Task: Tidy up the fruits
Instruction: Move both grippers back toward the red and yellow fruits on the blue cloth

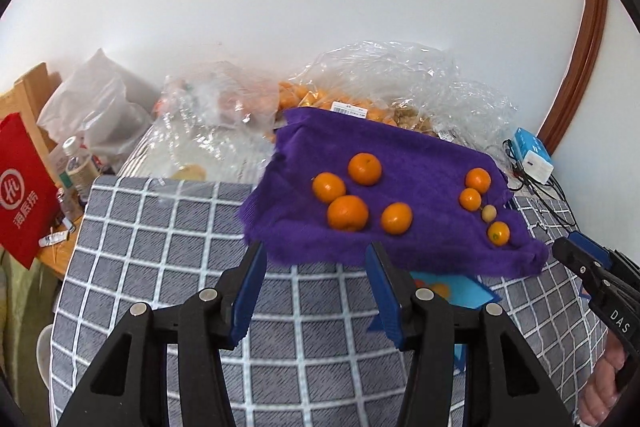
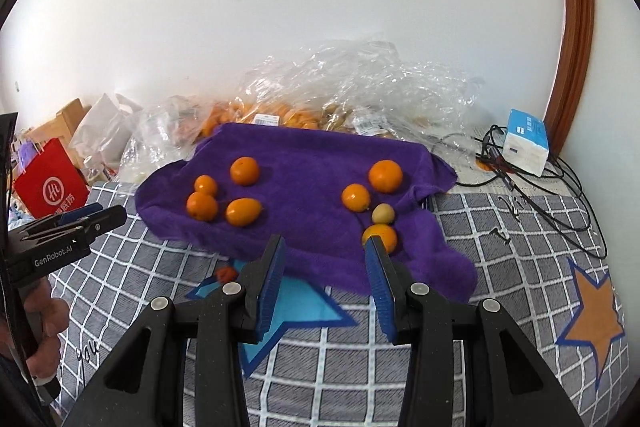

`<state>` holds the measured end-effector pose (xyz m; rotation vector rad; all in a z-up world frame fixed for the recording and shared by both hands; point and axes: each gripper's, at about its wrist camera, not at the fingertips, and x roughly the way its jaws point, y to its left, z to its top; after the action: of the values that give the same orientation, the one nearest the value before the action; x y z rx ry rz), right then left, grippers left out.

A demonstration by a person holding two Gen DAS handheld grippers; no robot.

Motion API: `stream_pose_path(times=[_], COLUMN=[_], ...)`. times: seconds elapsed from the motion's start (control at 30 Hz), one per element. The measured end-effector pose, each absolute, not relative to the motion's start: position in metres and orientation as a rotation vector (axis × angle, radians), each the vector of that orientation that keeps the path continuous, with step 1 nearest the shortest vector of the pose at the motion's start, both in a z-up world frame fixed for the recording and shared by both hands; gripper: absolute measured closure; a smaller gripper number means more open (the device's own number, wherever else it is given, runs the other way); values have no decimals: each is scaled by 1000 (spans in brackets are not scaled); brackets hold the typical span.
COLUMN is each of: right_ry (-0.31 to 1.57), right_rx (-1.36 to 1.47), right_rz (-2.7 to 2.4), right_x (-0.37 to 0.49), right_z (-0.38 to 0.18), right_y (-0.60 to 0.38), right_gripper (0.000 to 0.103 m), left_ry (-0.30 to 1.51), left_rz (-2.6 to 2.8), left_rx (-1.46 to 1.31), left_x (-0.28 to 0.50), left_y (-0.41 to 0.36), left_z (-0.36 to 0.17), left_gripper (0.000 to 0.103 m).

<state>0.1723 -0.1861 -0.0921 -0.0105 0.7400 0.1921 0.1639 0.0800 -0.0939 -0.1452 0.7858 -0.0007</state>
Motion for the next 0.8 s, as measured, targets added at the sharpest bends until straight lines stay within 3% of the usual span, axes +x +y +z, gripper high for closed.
stream_pose_path(times=[0.8], right_ry=[940], right_rx=[-16], right_rz=[340], right_x=[196], right_z=[-188], right_y=[-117], right_gripper=[61], left_ry=[890], left_rz=[38], left_rx=[-173], left_x=[145], left_y=[132], left_z=[-180], left_gripper=[54])
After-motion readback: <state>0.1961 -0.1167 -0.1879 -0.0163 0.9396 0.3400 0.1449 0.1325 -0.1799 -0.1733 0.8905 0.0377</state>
